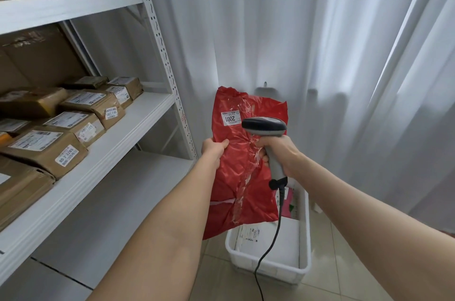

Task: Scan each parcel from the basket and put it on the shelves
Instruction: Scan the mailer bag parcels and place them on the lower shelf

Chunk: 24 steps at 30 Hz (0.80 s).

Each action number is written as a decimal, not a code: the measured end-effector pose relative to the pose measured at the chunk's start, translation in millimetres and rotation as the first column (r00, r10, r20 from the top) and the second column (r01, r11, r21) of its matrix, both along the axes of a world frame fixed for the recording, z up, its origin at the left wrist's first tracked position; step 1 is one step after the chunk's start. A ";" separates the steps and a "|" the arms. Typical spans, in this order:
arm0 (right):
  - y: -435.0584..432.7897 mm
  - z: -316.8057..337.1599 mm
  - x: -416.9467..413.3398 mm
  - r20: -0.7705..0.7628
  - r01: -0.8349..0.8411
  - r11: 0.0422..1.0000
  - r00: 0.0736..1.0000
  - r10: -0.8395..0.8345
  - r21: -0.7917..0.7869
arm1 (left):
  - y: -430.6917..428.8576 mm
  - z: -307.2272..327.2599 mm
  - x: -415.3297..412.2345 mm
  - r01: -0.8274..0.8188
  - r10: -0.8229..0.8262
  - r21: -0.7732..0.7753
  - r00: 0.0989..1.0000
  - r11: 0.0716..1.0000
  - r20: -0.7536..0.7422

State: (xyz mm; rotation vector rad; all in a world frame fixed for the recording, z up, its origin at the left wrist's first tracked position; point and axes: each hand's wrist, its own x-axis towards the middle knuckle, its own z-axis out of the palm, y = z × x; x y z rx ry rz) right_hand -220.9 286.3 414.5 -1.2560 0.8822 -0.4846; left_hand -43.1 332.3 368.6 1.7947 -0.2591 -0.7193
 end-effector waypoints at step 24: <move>34.4 -40.1 102.2 0.089 0.164 0.953 0.977 -0.192 0.255 | 132.3 48.6 121.5 -0.263 0.278 -0.107 0.945 0.959 0.173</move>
